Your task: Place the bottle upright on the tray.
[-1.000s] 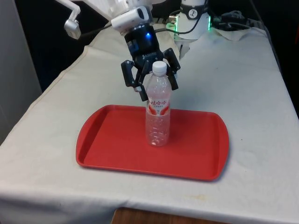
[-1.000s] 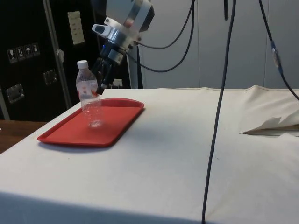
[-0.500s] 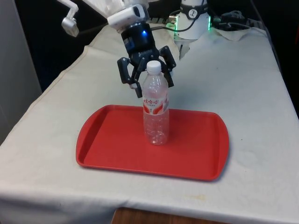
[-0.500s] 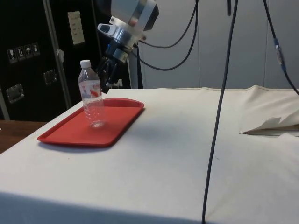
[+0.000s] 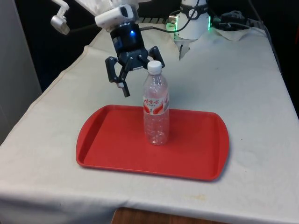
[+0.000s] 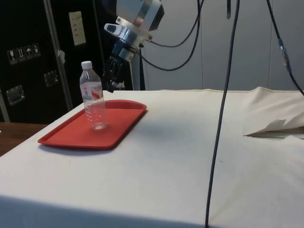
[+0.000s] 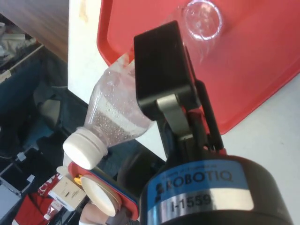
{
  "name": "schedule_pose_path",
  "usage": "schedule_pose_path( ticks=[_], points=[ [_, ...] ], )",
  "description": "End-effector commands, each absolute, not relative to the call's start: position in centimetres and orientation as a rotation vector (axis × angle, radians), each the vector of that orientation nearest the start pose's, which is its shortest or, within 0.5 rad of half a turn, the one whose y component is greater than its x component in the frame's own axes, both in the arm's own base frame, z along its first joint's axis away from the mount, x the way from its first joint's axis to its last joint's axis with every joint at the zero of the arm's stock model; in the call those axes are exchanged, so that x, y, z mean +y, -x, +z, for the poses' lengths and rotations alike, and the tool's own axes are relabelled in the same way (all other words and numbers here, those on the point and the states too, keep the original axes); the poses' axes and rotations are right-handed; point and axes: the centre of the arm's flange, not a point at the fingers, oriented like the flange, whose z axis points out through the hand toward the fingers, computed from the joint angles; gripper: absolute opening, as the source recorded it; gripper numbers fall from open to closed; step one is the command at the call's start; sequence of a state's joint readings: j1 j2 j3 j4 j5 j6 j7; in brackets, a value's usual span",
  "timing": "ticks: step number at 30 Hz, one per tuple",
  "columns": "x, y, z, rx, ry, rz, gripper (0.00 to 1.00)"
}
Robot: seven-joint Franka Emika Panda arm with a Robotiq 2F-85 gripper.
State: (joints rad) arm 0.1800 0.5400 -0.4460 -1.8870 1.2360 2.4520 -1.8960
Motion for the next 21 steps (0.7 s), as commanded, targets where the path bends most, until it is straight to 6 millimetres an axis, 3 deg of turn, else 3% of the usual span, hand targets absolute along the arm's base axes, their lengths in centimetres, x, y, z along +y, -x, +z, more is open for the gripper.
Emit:
schedule_pose_path(
  ticks=[1, 21],
  points=[
    [-15.4, -62.6, 25.0, -1.047, 2.662, -0.871, 1.0],
    [-19.1, -61.1, 25.9, -1.001, 2.685, -0.875, 1.0]
  ],
)
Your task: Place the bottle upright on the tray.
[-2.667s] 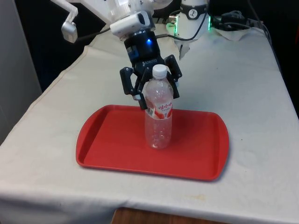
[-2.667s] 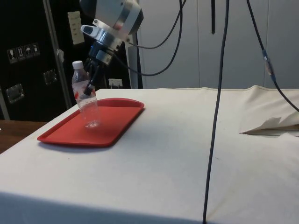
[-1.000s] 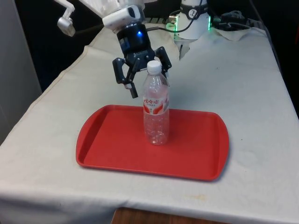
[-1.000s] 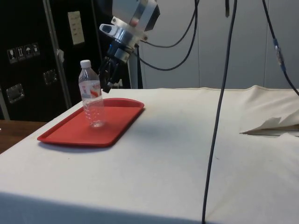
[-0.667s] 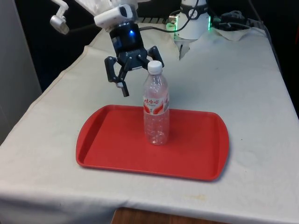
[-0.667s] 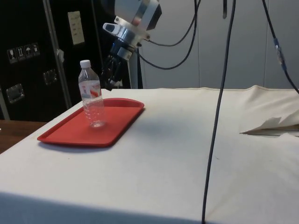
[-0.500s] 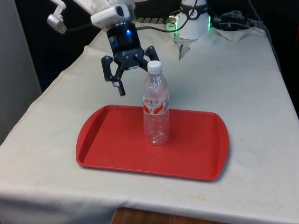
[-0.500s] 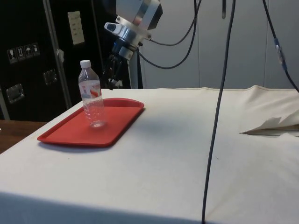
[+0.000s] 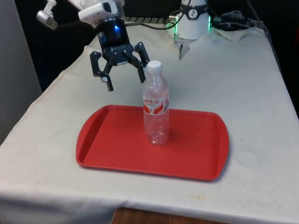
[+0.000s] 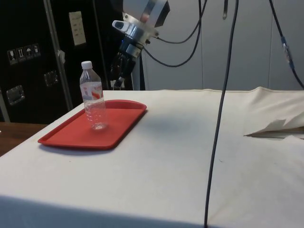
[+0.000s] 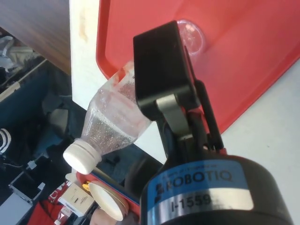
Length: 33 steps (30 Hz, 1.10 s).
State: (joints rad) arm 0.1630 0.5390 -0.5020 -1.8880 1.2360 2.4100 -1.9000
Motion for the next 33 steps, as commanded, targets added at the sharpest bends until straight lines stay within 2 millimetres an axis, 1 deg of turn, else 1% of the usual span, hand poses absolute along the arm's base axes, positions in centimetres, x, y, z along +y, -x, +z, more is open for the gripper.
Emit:
schedule_pose_path(
  ticks=[1, 4, 5, 9, 12, 13, 21, 23, 26, 27, 31, 32, 33],
  points=[
    [-19.2, -61.1, 26.0, -1.0, 2.685, -0.876, 1.0],
    [-19.5, -61.1, 26.1, -0.995, 2.684, -0.875, 1.0],
    [-19.8, -60.9, 26.5, -0.991, 2.688, -0.879, 1.0],
    [-20.2, -60.8, 27.2, -0.986, 2.69, -0.885, 1.0],
    [-20.4, -60.8, 28.3, -0.98, 2.686, -0.899, 1.0],
    [-20.4, -60.9, 28.0, -0.982, 2.678, -0.911, 1.0],
    [-20.5, -60.7, 30.9, -0.978, 2.672, -0.929, 1.0],
    [-20.6, -60.9, 31.1, -0.979, 2.66, -0.951, 1.0],
    [-20.6, -60.7, 32.0, -0.981, 2.665, -0.94, 1.0],
    [-20.6, -60.7, 32.6, -0.979, 2.662, -0.947, 1.0],
    [-20.7, -60.7, 33.6, -0.978, 2.657, -0.96, 1.0],
    [-20.6, -60.9, 33.3, -0.978, 2.649, -0.976, 1.0],
    [-20.6, -60.7, 33.9, -0.978, 2.654, -0.964, 1.0]
  ],
)
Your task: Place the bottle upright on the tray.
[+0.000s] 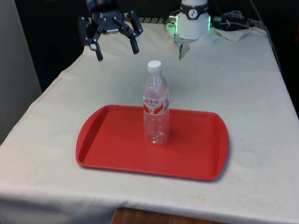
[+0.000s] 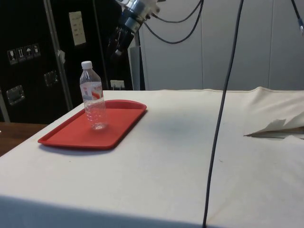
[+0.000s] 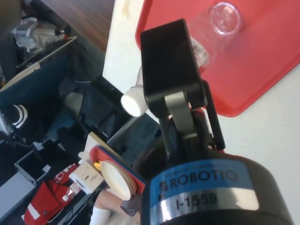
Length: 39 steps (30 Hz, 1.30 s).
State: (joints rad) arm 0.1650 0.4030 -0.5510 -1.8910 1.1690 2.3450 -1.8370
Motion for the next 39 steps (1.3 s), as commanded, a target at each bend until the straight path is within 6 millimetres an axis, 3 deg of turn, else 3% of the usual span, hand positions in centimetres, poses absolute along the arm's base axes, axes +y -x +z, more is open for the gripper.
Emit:
schedule_pose_path(
  ticks=[1, 17, 39],
  points=[
    [-20.7, -60.7, 34.2, -0.978, 2.652, -0.969, 1.0],
    [-20.7, -60.9, 37.9, -0.976, 2.62, -1.037, 1.0],
    [-20.3, -61.1, 42.2, -1.071, 2.63, -0.964, 1.0]
  ],
)
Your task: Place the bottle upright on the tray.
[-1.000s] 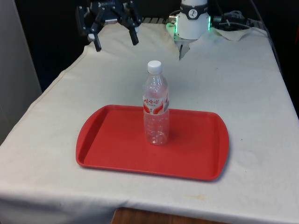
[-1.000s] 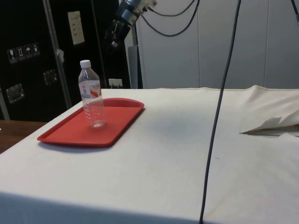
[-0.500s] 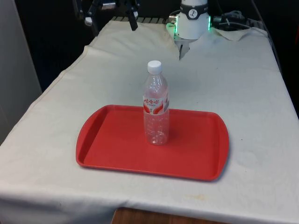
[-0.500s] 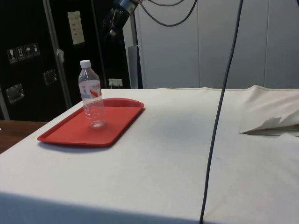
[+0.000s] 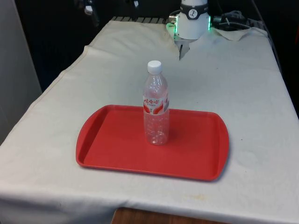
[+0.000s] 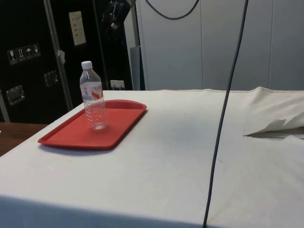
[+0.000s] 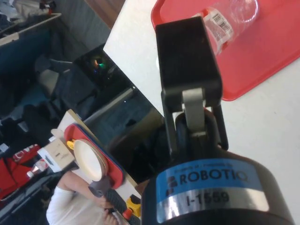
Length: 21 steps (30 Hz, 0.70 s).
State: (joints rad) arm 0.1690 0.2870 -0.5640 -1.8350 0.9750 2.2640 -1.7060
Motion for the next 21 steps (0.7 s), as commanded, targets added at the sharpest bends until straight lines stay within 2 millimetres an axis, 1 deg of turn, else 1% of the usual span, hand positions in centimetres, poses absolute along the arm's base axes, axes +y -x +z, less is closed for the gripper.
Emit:
schedule_pose_path(
  ticks=[1, 2, 3, 10, 11, 16, 21],
  points=[
    [-20.3, -61.2, 42.5, -1.081, 2.628, -0.957, 1.0],
    [-20.3, -61.2, 42.6, -1.086, 2.629, -0.955, 1.0],
    [-20.3, -61.2, 42.4, -1.078, 2.618, -0.974, 1.0],
    [-19.8, -61.3, 43.9, -1.127, 2.626, -0.93, 1.0],
    [-19.9, -61.3, 43.7, -1.123, 2.616, -0.948, 1.0],
    [-19.3, -61.5, 44.7, -1.159, 2.628, -0.908, 1.0],
    [-18.9, -61.7, 45.1, -1.182, 2.632, -0.89, 1.0]
  ],
)
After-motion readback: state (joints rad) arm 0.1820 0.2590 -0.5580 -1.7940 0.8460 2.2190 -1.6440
